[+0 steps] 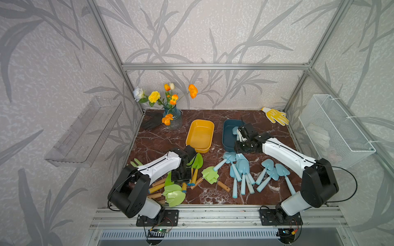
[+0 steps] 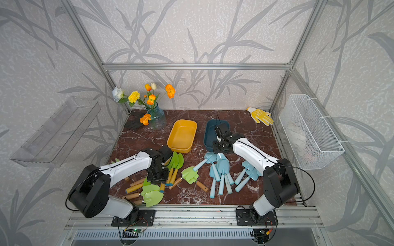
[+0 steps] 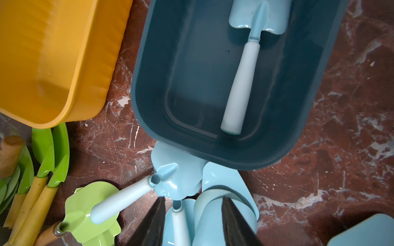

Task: Sort the small shovels by color and place them into the storage box
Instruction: Pick up the shovel from the center of the board.

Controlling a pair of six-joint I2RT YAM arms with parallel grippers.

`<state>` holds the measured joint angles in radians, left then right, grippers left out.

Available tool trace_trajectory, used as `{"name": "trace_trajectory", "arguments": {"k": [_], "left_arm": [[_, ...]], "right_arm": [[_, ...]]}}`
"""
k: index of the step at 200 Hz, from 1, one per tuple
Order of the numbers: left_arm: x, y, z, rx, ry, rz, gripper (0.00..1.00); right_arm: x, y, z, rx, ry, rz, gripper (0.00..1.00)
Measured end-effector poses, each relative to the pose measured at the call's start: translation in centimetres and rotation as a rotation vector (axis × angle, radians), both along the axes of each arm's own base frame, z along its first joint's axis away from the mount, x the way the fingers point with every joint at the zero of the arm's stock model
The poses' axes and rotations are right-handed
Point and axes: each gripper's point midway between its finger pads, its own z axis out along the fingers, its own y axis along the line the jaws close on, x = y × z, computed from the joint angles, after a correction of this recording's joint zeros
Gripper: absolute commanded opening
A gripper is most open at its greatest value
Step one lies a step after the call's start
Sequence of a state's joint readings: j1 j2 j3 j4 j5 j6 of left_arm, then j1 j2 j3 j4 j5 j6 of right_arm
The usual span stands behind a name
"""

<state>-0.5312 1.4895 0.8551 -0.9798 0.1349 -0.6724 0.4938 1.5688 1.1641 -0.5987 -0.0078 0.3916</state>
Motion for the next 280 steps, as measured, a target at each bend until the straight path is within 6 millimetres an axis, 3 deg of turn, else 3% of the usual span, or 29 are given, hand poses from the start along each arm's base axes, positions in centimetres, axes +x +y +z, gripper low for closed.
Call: {"name": "trace_trajectory", "arguments": {"k": [42, 77, 134, 178, 224, 259, 280], "left_arm": [[0.4, 0.2, -1.1, 0.006, 0.026, 0.010, 0.31], [1.1, 0.2, -1.6, -0.006, 0.039, 0.010, 0.11], [4.4, 1.8, -1.0, 0.006, -0.009, 0.096, 0.00], [9.4, 0.7, 2.7, -0.035, -0.150, 0.072, 0.00], [12.7, -0.7, 7.6, -0.094, -0.261, 0.030, 0.00], [16.5, -3.5, 11.9, -0.206, -0.357, -0.032, 0.00], [19.4, -5.6, 12.2, -0.256, -0.361, -0.083, 0.00]], "right_arm": [[0.0, -0.1, -0.1, -0.004, 0.001, -0.002, 0.45], [0.1, -0.1, -0.1, -0.007, 0.001, -0.004, 0.45], [0.1, -0.1, -0.2, -0.008, 0.002, -0.004, 0.44], [0.2, -0.3, -0.1, -0.016, -0.003, -0.011, 0.44], [0.3, -0.5, -0.1, -0.029, -0.010, -0.018, 0.44], [0.3, -0.8, -0.1, -0.044, -0.014, -0.026, 0.44], [0.3, -1.1, 0.2, -0.051, -0.023, -0.032, 0.44]]}}
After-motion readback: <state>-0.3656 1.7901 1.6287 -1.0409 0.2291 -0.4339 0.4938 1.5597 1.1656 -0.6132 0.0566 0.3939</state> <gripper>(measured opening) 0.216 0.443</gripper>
